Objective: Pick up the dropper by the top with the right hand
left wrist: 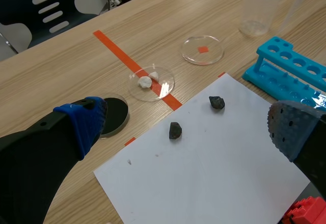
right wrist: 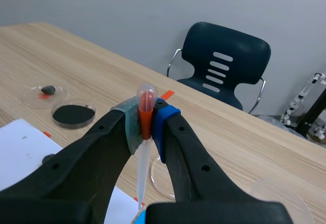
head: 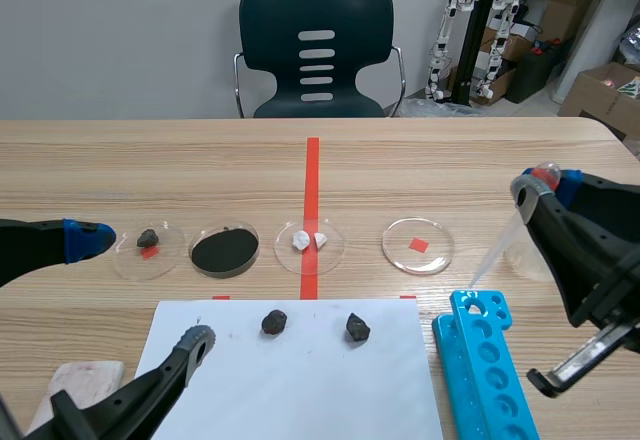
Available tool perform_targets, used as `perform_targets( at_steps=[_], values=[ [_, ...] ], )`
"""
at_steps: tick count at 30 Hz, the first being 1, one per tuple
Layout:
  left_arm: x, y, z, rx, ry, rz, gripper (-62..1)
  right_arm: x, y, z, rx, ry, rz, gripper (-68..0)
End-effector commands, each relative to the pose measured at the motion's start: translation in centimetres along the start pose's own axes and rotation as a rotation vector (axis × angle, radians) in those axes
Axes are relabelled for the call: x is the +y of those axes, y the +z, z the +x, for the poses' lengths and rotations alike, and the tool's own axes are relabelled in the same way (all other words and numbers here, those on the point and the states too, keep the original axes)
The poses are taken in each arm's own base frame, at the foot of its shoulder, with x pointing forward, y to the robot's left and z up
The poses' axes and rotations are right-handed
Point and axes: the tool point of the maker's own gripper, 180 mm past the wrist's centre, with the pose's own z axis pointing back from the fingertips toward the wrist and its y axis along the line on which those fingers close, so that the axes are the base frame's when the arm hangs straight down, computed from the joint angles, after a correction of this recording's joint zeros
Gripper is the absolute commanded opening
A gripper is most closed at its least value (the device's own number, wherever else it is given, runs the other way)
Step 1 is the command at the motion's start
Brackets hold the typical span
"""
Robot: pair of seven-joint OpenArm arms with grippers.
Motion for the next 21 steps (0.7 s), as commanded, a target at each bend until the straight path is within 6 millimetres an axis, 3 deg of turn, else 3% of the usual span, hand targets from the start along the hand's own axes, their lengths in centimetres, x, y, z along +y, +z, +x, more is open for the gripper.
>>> perform_targets(
  at_steps=[1, 13, 21],
  values=[
    [0.1, 0.0, 0.7, -0.026, 0.000, 0.003, 1.4, -0.2, -0.2, 1.7, -0.047, 0.007, 0.010, -66.8],
    [0.1, 0.0, 0.7, -0.026, 0.000, 0.003, 1.4, 1.8, 0.1, 3.8, -0.019, -0.023, 0.064, -66.8],
    [0.1, 0.0, 0.7, -0.026, 0.000, 0.003, 1.4, 2.2, 0.4, 3.2, 0.028, -0.031, 0.068, -66.8]
  ],
)
